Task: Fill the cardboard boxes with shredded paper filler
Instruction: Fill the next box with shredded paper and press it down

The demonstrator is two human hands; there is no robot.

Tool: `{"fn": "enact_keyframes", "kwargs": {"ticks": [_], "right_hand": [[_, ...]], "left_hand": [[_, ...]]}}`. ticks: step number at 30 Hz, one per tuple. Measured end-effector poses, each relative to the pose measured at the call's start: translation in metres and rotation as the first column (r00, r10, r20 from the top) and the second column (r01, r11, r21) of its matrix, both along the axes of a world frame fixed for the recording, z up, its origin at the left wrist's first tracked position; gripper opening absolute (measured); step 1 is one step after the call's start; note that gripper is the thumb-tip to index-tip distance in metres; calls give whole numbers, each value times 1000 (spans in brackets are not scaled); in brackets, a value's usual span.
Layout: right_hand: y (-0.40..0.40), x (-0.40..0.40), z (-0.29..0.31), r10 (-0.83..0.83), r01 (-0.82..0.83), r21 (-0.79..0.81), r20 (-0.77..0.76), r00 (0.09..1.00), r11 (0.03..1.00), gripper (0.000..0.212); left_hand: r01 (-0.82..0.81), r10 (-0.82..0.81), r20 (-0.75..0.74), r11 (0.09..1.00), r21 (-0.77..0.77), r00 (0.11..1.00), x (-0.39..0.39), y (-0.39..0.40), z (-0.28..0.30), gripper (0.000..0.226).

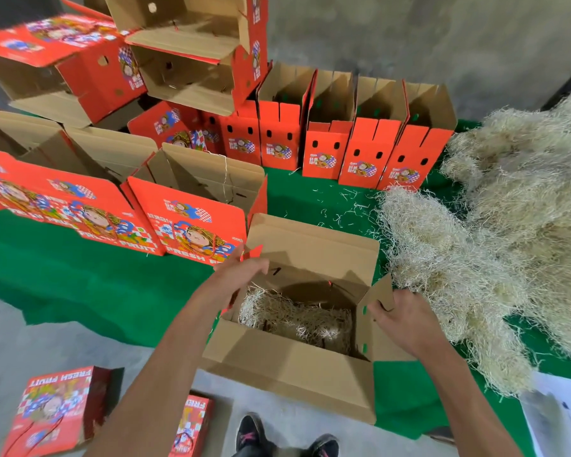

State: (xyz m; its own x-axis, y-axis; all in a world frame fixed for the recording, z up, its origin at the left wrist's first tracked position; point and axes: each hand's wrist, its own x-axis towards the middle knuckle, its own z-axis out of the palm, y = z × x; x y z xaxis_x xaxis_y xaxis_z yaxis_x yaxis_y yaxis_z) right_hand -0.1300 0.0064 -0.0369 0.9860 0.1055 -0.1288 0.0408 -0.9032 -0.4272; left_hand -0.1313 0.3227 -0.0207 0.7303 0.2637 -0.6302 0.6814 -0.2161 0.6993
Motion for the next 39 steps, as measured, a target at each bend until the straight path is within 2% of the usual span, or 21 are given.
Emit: {"fn": "enact_keyframes", "kwargs": {"ticks": [3,5,6,8,12,19,24,27,29,32,36,39], "right_hand": [[-2,0,-4,-2,1,34,9,1000,999,43],[-3,0,-7,-4,3,71,4,1000,997,41],[-3,-1,-8,-2,2,88,-3,1000,996,41],[-1,0,-8,16,-12,121,-27,1000,993,39],[17,7,-10,42,-28,175,-76,996,984,38],[75,29,-18,24,56,420,-182,983,906,26],[108,33,-28,52,111,551,-273,961,827,22],[127,36,-37,52,144,586,-305,951,797,23],[140,38,-40,35,172,602,-316,948,780,24],[159,42,-41,41,183,598,-340,939,781,27],[185,47,-37,87,124,610,-304,949,782,27],[201,50,-33,90,122,608,-307,948,785,29]], "left_hand": [[2,-12,-52,984,-181,999,7,10,5,89],[-8,2,-31,980,-199,1000,7,15,6,72],[-15,12,-20,980,-197,1000,6,19,5,73],[-49,48,-7,983,-178,999,4,28,-1,88],[-193,197,32,977,-91,980,9,44,-5,72],[-250,159,335,936,249,929,31,66,6,29],[-256,63,423,872,417,904,30,63,3,66],[-206,11,318,781,589,948,28,58,1,67],[-203,-22,318,727,656,948,26,54,-1,63],[-190,-94,354,702,687,931,24,50,-6,62],[-225,-52,358,692,686,932,23,58,-10,66],[-241,-32,380,723,647,925,24,68,-9,67]]}}
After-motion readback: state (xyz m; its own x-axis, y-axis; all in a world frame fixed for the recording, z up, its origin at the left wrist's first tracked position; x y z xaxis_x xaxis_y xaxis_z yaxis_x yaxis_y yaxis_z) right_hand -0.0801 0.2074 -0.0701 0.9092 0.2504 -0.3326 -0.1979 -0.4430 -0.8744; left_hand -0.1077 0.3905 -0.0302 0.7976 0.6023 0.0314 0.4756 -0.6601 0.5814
